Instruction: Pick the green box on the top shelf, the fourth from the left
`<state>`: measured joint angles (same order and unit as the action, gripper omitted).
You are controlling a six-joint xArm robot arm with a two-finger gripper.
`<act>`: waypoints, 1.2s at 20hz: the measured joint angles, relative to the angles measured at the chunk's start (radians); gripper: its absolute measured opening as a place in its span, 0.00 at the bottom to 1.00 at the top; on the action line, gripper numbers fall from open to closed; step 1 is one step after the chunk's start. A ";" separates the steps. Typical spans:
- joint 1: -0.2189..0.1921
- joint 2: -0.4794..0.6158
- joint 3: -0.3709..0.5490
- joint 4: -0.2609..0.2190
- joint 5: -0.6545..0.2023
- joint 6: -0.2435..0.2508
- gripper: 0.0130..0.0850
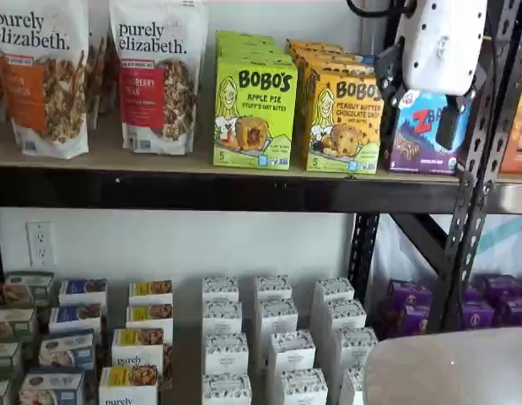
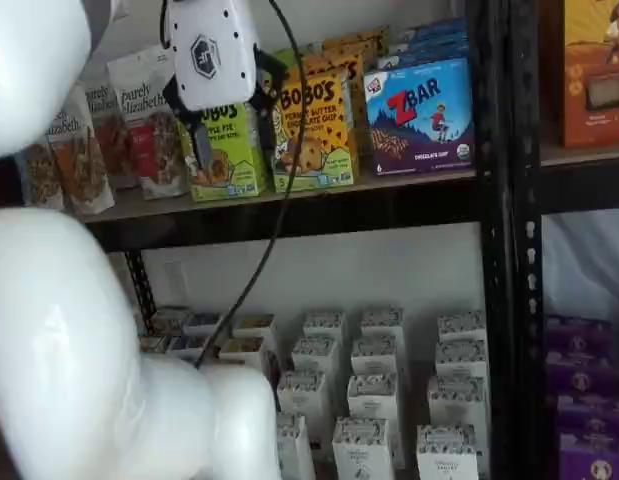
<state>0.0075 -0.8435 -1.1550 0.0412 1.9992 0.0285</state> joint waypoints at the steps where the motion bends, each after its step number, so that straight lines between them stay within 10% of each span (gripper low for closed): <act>1: -0.008 -0.013 0.012 0.009 -0.023 -0.006 1.00; 4: -0.063 -0.087 0.081 0.071 -0.147 -0.044 1.00; 12: -0.043 -0.092 0.088 0.067 -0.161 -0.027 1.00; 24: 0.157 -0.027 0.105 0.018 -0.271 0.149 1.00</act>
<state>0.1650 -0.8704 -1.0497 0.0590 1.7285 0.1778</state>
